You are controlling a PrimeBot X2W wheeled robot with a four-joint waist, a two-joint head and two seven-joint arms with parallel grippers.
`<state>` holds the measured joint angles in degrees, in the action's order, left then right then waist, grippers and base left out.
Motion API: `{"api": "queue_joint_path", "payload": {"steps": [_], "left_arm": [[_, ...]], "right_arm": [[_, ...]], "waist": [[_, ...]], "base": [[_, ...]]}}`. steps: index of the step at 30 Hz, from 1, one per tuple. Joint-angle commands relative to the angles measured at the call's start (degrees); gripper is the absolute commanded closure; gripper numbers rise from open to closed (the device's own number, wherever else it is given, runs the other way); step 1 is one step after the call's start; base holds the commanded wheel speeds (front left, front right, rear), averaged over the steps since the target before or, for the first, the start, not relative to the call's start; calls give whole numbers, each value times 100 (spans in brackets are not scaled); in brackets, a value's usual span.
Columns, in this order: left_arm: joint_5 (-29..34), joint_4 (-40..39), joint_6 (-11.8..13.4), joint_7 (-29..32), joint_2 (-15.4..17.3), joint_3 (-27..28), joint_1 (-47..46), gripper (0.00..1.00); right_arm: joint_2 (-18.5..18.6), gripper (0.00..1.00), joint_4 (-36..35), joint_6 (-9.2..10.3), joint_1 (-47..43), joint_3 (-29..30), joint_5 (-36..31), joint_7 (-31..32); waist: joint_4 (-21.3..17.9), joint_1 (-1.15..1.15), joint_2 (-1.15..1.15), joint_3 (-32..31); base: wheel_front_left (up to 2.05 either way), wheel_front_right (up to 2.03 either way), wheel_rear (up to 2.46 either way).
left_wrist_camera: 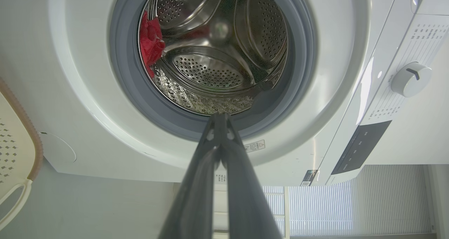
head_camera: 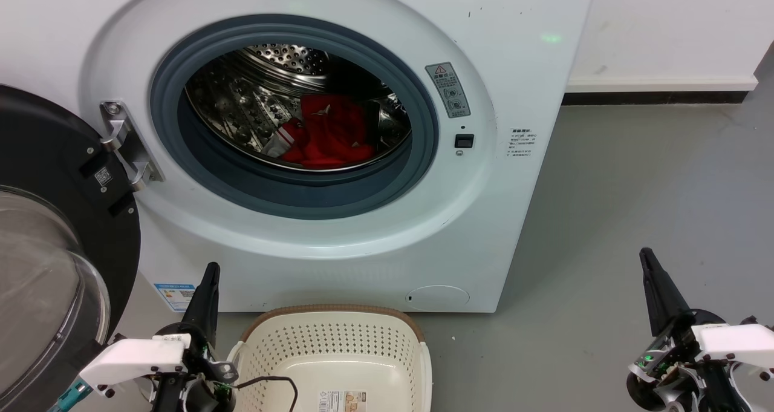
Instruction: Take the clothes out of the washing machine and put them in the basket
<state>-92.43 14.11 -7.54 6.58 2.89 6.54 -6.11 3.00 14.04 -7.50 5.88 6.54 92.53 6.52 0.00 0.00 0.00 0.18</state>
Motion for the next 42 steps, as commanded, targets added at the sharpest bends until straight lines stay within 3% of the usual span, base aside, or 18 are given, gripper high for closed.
{"api": "queue_joint_path", "payload": {"steps": [1, 23, 24, 34, 42], "left_arm": [[4, -4, -10, 8, -11, 11, -29, 100], [4, -4, -11, 8, -11, 11, -29, 100], [0, 2, 1, 0, 0, 0, 0, 0], [241, -55, 2, -242, -4, -194, 10, 0], [1140, -294, 3, -459, -3, -309, -35, 0]], "right_arm": [[-20, 100, 10, 2, 75, -2, -26, 4], [-20, 100, 10, 2, 75, -2, -25, 4], [0, 0, 2, 0, 0, 0, 0, 0], [-4, 0, -99, 1, -117, -126, -252, -239], [-4, 0, -295, 1, -169, -147, -1034, -456]], "waist": [[0, 0, 0, 0], [0, 0, 0, 0], [0, 0, 0, 0], [-6, 0, 0, 7], [-12, 0, 0, 13]], "base": [[0, 0, 0], [0, 0, 0], [0, 0, 0], [0, 0, 0], [0, 0, 0]]}}
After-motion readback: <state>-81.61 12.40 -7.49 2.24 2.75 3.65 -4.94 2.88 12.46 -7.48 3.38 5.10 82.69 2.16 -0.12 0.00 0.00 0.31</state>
